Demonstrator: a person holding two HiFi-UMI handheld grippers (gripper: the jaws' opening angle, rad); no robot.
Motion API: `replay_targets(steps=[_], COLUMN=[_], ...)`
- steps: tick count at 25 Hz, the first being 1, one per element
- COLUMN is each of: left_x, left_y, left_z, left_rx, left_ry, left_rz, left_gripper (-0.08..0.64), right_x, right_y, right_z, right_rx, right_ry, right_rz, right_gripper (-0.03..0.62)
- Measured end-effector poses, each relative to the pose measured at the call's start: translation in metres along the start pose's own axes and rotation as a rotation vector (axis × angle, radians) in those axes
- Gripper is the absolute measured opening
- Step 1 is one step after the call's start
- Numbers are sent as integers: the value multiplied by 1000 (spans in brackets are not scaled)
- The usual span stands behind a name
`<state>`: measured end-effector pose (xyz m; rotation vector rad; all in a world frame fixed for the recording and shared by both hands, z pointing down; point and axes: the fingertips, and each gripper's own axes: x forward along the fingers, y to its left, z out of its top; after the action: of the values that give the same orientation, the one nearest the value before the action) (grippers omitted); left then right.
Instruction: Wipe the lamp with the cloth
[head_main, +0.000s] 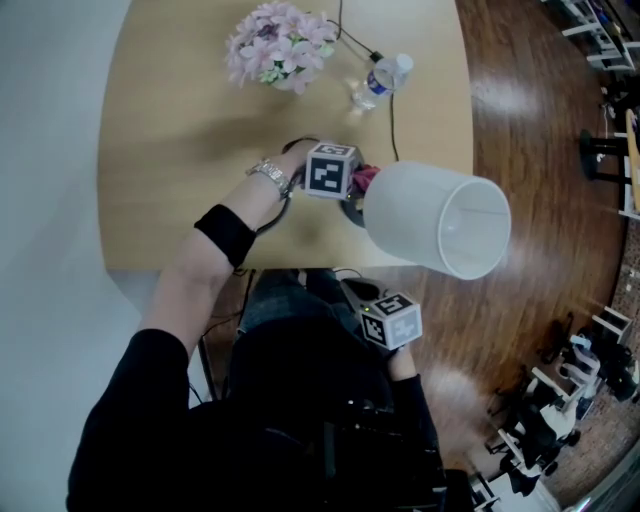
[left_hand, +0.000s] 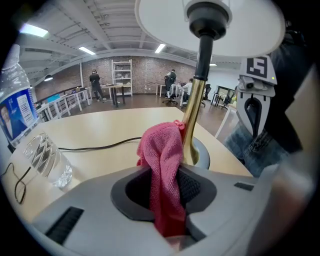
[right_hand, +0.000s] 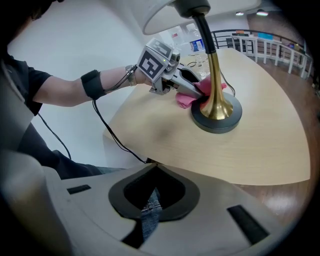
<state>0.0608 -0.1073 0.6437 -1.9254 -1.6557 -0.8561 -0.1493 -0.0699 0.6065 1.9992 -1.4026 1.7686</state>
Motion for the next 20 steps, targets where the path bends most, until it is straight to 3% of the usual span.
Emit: replay_targets(steps=[10, 20], left_x=[-11, -10], left_y=[-27, -27], left_z=[-26, -32], left_rx=[-105, -358], left_ry=[76, 105], left_rz=[100, 320], left_gripper=[109, 104], right_x=[0, -15], right_y=[9, -20], right_z=[0, 9], right_rx=[-57, -200], right_ry=[17, 27], right_rz=[20, 57], right_gripper=[5, 5])
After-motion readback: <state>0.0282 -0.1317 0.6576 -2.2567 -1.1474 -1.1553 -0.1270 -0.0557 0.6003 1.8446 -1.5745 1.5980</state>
